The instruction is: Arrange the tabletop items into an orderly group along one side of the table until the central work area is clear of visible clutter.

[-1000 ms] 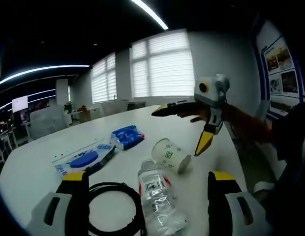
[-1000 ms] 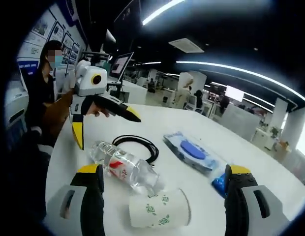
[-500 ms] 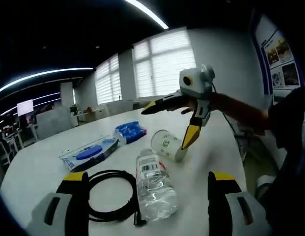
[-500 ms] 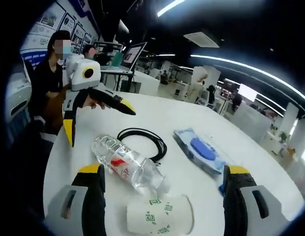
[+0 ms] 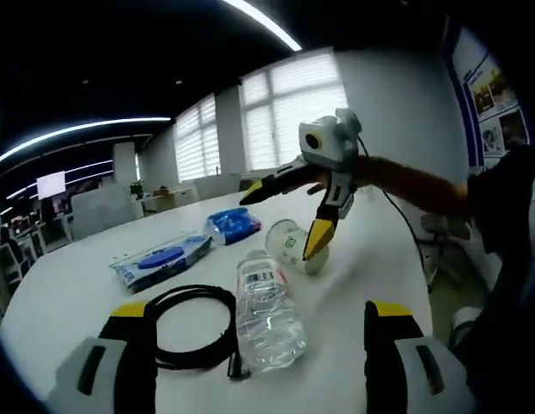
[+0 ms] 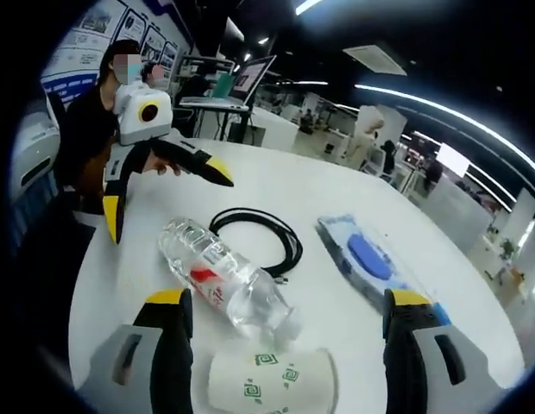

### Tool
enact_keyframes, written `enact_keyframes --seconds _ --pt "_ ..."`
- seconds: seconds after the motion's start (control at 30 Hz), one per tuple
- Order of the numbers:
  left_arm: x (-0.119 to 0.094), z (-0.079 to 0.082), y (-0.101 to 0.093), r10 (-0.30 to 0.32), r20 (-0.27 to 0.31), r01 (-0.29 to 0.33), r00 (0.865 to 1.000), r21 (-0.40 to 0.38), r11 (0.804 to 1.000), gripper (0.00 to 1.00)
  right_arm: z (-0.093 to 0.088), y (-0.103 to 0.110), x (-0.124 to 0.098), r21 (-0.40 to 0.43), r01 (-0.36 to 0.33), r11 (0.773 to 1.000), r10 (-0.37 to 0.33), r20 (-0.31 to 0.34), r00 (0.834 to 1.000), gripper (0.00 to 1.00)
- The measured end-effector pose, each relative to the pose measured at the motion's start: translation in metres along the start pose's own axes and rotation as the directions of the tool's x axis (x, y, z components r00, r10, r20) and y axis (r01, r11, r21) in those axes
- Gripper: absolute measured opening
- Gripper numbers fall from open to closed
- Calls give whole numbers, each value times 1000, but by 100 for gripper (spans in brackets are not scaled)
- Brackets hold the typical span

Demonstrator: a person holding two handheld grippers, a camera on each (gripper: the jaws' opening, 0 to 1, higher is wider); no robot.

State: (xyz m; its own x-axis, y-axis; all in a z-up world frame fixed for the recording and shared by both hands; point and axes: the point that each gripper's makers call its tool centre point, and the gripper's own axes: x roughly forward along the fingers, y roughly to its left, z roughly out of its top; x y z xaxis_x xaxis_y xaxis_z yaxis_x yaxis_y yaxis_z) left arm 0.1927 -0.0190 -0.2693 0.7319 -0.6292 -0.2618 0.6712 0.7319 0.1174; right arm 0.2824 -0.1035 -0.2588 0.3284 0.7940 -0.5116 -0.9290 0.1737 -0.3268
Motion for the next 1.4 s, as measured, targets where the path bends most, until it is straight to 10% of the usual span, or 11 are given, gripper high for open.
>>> enact_keyframes --seconds 1.4 --pt "13 -17 -12 -38 -41 39 998 29 999 69 -37 20 29 -53 -178 983 159 -255 954 53"
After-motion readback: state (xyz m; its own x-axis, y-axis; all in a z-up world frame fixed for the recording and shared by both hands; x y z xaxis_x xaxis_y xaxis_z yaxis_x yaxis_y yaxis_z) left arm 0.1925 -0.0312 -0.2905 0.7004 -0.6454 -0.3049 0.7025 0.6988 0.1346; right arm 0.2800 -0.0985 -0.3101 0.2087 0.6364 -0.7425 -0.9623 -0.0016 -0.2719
